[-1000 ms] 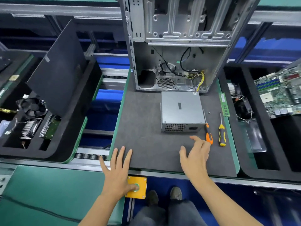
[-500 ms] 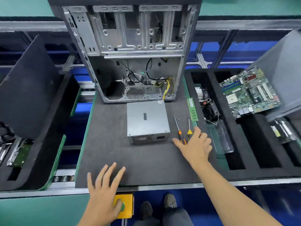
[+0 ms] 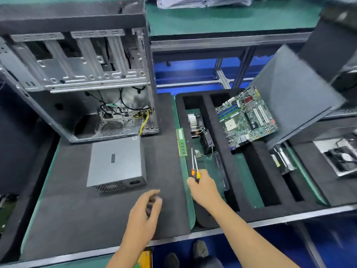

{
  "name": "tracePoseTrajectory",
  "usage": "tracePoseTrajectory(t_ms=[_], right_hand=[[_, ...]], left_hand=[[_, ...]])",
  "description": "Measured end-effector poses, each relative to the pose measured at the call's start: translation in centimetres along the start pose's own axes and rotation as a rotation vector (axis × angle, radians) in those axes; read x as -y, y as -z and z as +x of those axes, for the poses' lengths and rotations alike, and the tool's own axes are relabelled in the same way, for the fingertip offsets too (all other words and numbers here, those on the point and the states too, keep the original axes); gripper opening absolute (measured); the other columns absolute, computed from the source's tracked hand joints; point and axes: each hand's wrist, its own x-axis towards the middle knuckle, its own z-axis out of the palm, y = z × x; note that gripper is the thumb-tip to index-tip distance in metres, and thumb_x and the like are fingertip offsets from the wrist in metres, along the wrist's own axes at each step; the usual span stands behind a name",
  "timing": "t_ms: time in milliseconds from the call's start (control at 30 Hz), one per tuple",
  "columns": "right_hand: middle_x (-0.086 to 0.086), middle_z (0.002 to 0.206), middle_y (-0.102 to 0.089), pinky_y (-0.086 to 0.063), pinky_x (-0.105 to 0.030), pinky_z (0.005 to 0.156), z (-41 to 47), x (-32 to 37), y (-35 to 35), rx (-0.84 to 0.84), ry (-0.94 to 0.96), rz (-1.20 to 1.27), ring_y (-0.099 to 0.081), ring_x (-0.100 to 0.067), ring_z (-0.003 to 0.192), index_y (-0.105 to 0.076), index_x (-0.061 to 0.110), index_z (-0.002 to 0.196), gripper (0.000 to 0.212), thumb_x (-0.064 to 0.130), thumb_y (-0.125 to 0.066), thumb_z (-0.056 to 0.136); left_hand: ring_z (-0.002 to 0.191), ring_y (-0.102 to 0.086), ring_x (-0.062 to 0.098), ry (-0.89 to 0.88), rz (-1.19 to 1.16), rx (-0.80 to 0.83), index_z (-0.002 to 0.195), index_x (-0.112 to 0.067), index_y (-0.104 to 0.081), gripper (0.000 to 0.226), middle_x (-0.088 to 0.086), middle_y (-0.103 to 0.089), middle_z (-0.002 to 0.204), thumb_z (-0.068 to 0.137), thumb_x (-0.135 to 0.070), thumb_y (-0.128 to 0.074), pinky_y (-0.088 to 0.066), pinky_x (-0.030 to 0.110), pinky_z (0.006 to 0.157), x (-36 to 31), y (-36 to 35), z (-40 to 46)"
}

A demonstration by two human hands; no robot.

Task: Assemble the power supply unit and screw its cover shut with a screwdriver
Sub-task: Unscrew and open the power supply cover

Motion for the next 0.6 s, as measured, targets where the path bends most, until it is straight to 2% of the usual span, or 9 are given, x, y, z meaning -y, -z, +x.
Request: tracePoseTrajectory(t_ms=[100,200,300,367,433,500,600], right_hand=[[0.000,0.081,-0.056,-0.051,-0.030,0.054,-1.4,-0.2,0.4,0.122,0.032,0.123,-0.055,-0.013,0.058,-0.051,0.025,0.097,0.009,0.022,-0.056,0.091],[0.008,0.076,-0.054,-0.050,-0.023,0.057,-2.6,-0.4,0.1,0.169,0.068,0.215,-0.052,-0.001,0.053,-0.055,0.032,0.101,0.015,0.021,-0.059,0.093],[0.012,0.081,-0.062,-0.050,-0.021,0.063,-3.8,-0.6,-0.4,0.202,0.078,0.303,-0.057,-0.001,0.065,-0.057,0.038,0.111,0.020,0.028,-0.062,0.095],[0.014,0.100,-0.066,-0.050,-0.019,0.078,-4.1,-0.6,-0.7,0.207,0.104,0.243,-0.061,0.000,0.086,-0.054,0.042,0.119,0.023,0.032,-0.057,0.098],[0.012,0.120,-0.058,-0.045,-0.020,0.093,-4.3,-0.3,-0.8,0.210,0.101,0.211,-0.057,-0.002,0.106,-0.048,0.044,0.131,0.034,0.027,-0.048,0.101],[0.012,0.130,-0.043,-0.040,-0.026,0.104,-4.4,0.0,-0.7,0.197,0.061,0.180,-0.048,-0.005,0.119,-0.034,0.038,0.149,0.050,0.019,-0.039,0.103],[0.011,0.130,-0.040,-0.044,-0.023,0.102,-4.3,-0.1,0.2,0.139,0.082,0.148,-0.051,-0.002,0.114,-0.027,0.032,0.155,0.057,0.009,-0.037,0.103]], left_hand=[[0.085,-0.069,0.004,0.105,-0.128,0.023,0.107,-0.036,-0.065,0.015,-0.015,-0.072,0.096,0.101,-0.026,-0.055,-0.055,0.027,0.082,-0.9,-1.6,1.5],[0.090,-0.073,0.012,0.206,-0.316,0.058,0.114,-0.025,-0.066,0.024,-0.002,-0.076,0.102,0.105,-0.032,-0.045,-0.058,0.036,0.084,-1.8,-3.3,2.8],[0.099,-0.073,0.021,0.339,-0.522,0.181,0.116,-0.022,-0.070,0.044,0.005,-0.077,0.106,0.105,-0.048,-0.037,-0.059,0.037,0.083,-3.0,-4.5,3.5],[0.101,-0.073,0.025,0.359,-0.545,0.245,0.108,-0.025,-0.076,0.050,0.009,-0.076,0.106,0.104,-0.053,-0.035,-0.060,0.042,0.083,-3.7,-5.1,3.7],[0.103,-0.071,0.027,0.357,-0.539,0.242,0.105,-0.023,-0.076,0.044,0.010,-0.076,0.106,0.106,-0.046,-0.039,-0.058,0.047,0.088,-4.3,-5.9,4.1],[0.104,-0.071,0.021,0.334,-0.535,0.253,0.112,-0.023,-0.071,0.029,0.005,-0.075,0.108,0.107,-0.033,-0.044,-0.056,0.041,0.088,-4.7,-6.7,4.4],[0.091,-0.073,0.017,0.351,-0.569,0.325,0.116,-0.026,-0.062,0.020,0.004,-0.075,0.105,0.107,-0.029,-0.045,-0.057,0.035,0.070,-5.6,-7.3,4.7]])
